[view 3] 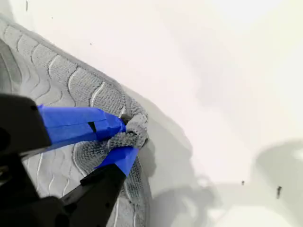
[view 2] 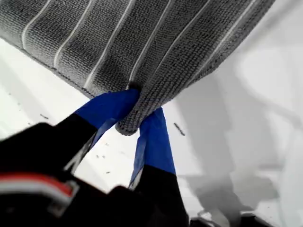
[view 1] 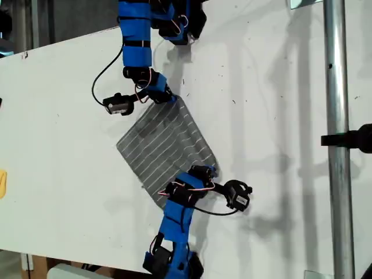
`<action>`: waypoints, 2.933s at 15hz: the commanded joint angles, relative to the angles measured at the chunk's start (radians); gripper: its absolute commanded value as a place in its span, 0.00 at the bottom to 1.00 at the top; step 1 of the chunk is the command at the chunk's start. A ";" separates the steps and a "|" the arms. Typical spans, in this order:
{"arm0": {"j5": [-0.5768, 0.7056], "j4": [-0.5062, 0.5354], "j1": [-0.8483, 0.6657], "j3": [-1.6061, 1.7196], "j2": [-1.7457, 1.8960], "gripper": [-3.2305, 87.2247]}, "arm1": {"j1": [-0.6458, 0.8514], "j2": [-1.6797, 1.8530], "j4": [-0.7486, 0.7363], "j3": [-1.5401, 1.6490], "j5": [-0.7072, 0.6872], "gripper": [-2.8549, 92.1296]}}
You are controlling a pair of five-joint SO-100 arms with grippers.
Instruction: Grasp corners of a towel and fold twice.
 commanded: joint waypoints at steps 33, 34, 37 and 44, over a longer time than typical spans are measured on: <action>-0.081 -0.600 -0.229 1.617 1.325 0.01 | 0.313 -0.792 -0.347 -0.739 -0.213 0.03; -0.084 -0.618 -0.227 1.628 1.313 0.04 | 0.330 -0.815 -0.351 -0.752 -0.213 0.03; -0.104 -0.635 -0.195 1.618 1.299 0.24 | 0.362 -0.825 -0.295 -0.765 -0.172 0.24; -0.357 -0.163 0.020 1.698 1.960 0.20 | 0.420 -0.273 0.028 -0.488 -0.156 0.49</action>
